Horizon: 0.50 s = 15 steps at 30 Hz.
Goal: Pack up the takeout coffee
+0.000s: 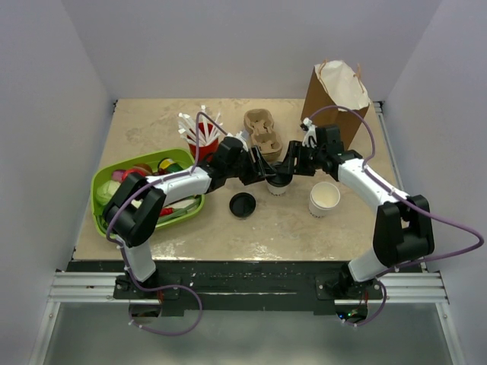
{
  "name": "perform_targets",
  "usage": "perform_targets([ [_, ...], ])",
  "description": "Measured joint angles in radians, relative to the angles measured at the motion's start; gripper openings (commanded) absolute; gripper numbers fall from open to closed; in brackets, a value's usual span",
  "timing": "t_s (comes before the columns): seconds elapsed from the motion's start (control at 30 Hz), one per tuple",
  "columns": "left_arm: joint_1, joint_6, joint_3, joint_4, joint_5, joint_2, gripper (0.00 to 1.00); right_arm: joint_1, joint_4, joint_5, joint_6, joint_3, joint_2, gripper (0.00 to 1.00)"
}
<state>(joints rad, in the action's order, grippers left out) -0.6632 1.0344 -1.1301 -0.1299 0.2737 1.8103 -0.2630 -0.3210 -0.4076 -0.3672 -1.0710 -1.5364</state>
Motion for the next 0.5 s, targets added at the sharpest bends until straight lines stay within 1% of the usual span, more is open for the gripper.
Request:
perform_targets([
  [0.27,0.001,0.003,0.005,-0.007,0.003,-0.003,0.58,0.0,-0.007,-0.001,0.0,0.01,0.033,0.6],
  [0.5,0.001,0.003,0.006,-0.008,0.002,-0.003,0.57,0.002,-0.023,0.026,0.001,0.01,0.045,0.57],
])
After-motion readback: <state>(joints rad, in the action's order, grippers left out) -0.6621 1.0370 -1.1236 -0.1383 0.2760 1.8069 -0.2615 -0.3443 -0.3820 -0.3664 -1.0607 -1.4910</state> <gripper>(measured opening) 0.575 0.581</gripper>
